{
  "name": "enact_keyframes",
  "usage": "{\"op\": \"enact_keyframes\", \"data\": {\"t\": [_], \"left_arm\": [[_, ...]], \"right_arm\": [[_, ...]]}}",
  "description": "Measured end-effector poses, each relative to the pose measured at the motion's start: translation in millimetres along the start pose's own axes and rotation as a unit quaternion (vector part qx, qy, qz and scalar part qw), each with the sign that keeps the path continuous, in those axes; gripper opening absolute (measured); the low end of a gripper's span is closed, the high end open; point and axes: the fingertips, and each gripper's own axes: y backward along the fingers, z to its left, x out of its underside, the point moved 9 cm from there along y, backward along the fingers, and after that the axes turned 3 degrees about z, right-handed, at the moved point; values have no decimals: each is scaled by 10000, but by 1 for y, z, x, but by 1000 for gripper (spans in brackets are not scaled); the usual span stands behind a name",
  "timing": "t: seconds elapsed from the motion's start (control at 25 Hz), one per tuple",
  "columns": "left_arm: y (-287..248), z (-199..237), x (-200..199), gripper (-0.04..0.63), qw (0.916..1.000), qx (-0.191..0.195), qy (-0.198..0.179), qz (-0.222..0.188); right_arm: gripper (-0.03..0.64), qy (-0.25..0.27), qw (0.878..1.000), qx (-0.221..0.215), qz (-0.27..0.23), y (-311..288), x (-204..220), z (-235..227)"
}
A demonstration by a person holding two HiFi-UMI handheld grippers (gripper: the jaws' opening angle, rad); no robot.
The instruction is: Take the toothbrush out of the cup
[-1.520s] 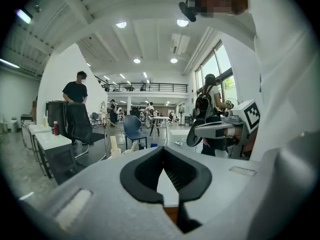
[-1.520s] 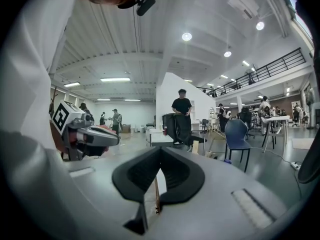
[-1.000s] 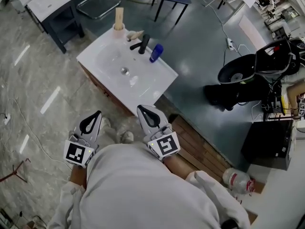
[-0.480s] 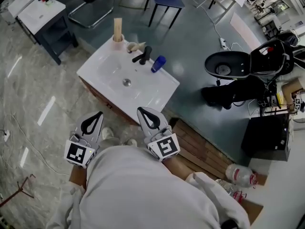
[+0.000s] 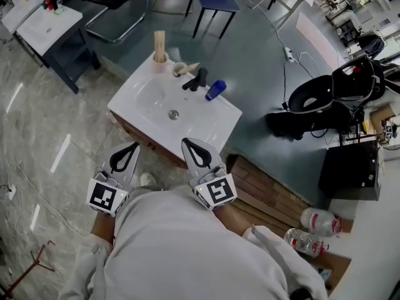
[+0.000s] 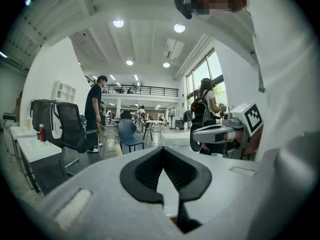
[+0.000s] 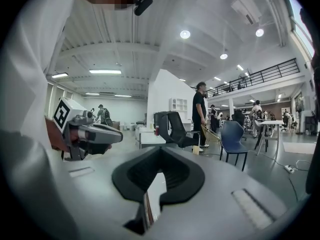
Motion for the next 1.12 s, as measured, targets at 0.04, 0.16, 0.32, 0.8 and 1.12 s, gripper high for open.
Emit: {"op": "enact_keyframes", "data": {"t": [0.04, 0.16, 0.32, 0.8, 1.12], "left_arm": [[-1, 4, 0, 6, 10000, 24, -1, -22], [-5, 11, -1, 8, 10000, 73, 38, -20], [-13, 18, -4, 6, 9999, 102, 42, -42], [-55, 38, -12, 6, 9999, -23, 10, 104], [-95, 52, -20, 7, 9998, -191, 28, 99]], "right_arm": [[5, 16, 10000, 20, 13, -3, -1, 0], [5, 29, 9999, 71, 65, -6, -3, 0], [5, 37, 9999, 141, 80, -11, -3, -7], [5, -13, 10000, 91, 37, -46, 3, -58], [36, 327, 9990, -87, 304, -84, 7, -117]]}}
